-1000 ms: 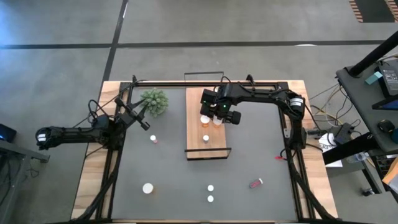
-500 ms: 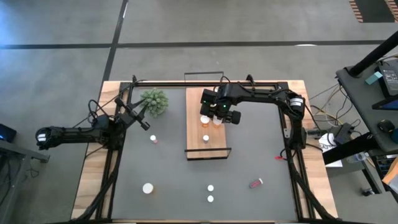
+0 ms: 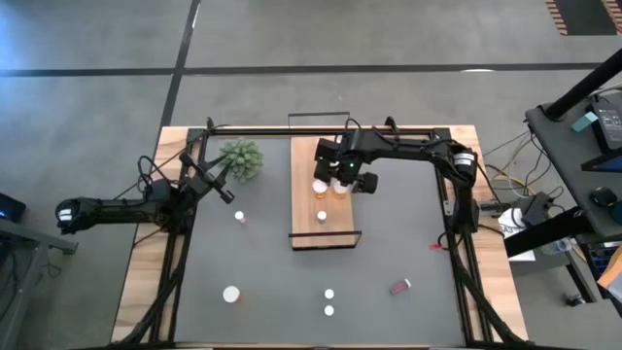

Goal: Pick and place medicine bottles onto shelf by color
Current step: Put the left blue pill bottle aligned with the other blue pill bottle on the shelf

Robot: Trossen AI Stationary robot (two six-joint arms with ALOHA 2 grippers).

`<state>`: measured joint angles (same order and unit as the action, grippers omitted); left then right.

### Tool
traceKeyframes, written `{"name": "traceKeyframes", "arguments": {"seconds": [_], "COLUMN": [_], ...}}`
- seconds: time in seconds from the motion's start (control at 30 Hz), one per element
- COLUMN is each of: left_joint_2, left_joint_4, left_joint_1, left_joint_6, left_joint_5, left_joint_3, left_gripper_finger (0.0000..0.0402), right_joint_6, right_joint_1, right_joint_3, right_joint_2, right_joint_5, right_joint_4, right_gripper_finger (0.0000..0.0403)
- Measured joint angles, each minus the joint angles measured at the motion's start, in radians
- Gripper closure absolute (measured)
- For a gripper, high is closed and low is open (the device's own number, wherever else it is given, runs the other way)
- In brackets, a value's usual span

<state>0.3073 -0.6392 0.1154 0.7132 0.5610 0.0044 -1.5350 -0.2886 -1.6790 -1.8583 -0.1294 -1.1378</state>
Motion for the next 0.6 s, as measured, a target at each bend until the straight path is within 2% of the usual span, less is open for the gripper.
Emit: {"name": "traceKeyframes", "arguments": {"seconds": [0.1, 0.33, 0.47, 0.6], "left_joint_2": [0.000, 0.000, 0.000, 0.000], "left_joint_4": [0.000, 0.000, 0.000, 0.000], "left_joint_1": [0.000, 0.000, 0.000, 0.000], "left_joint_6": [0.000, 0.000, 0.000, 0.000], "left_joint_5": [0.000, 0.000, 0.000, 0.000], "left_joint_3": [0.000, 0.000, 0.000, 0.000], "left_gripper_finger": [0.0330, 0.0330, 0.0330, 0.0330], "right_joint_6": [0.002, -0.001, -0.062, -0.201], "right_joint_1": [0.001, 0.038, 0.106, 0.222], "right_joint_3": [0.001, 0.001, 0.001, 0.001], "right_joint_2": [0.036, 0.180, 0.254, 0.313], "right_joint_5": [0.009, 0.121, 0.182, 0.265], "right_joint_4": [-0.032, -0.133, -0.240, -0.350], "right_gripper_finger": [0.0040, 0.0039, 0.0039, 0.0039]}}
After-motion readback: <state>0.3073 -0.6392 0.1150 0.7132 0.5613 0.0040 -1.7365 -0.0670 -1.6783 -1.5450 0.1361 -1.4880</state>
